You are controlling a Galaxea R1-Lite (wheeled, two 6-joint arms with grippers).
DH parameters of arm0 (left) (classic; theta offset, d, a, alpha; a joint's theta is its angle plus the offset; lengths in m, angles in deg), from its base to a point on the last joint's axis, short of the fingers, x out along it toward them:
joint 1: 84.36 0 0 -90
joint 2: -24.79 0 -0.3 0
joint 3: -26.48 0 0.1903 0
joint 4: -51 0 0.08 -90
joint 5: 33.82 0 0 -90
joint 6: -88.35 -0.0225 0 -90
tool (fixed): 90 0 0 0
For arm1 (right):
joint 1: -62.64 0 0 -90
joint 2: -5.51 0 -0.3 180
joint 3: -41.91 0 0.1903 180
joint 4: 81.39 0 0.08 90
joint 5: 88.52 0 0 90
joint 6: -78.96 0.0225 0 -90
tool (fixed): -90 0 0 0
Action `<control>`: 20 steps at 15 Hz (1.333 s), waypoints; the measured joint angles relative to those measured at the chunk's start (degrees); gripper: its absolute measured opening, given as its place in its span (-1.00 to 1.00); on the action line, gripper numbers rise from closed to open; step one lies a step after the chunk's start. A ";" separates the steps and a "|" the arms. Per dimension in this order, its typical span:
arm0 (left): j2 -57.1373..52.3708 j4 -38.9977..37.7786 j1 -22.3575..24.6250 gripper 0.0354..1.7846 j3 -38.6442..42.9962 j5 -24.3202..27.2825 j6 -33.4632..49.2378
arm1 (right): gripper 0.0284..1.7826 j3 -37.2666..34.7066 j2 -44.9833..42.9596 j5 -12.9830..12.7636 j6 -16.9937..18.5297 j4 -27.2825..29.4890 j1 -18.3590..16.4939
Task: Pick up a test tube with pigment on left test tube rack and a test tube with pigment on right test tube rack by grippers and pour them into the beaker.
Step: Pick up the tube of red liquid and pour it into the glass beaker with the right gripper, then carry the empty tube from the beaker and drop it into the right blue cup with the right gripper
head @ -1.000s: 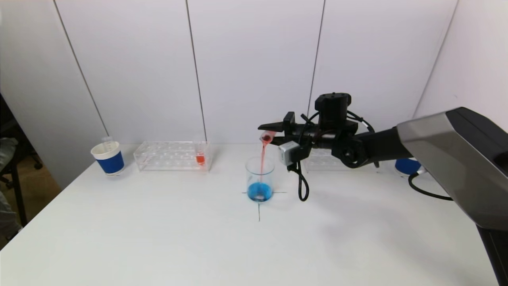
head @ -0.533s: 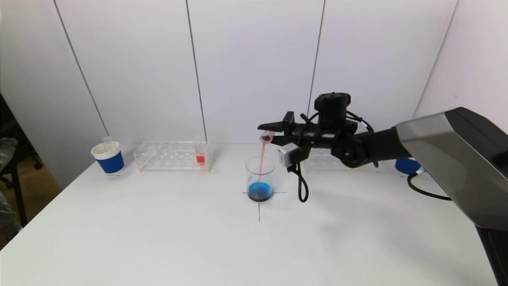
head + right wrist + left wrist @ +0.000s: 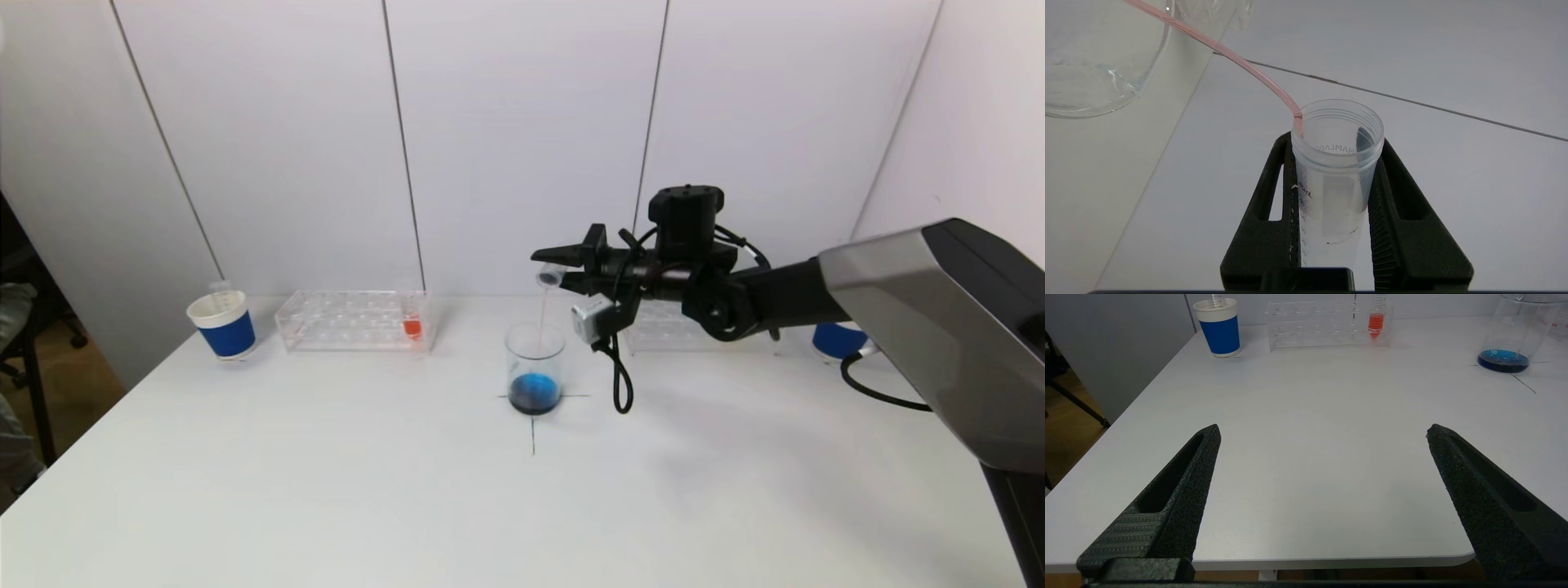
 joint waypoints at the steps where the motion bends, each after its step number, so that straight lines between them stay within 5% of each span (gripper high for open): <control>1: 0.00 0.00 0.00 0.98 0.00 0.00 0.00 | -0.43 0.33 0.00 0.00 -1.02 0.02 0.00; 6: 0.00 0.00 -0.02 0.98 0.00 0.00 0.00 | -0.43 0.67 -0.33 -0.17 -5.60 0.39 0.00; 13: 0.00 0.00 -0.02 0.98 0.00 0.00 -0.04 | -0.43 0.23 -0.69 -0.37 -4.89 0.38 0.26; 15: 0.00 0.00 0.00 0.98 0.00 -0.02 0.00 | -0.43 0.13 -0.85 -0.24 -1.79 0.09 0.26; 20: 0.00 0.00 0.00 0.98 0.00 0.00 0.02 | -0.43 0.91 -4.02 -3.34 13.64 -0.17 0.11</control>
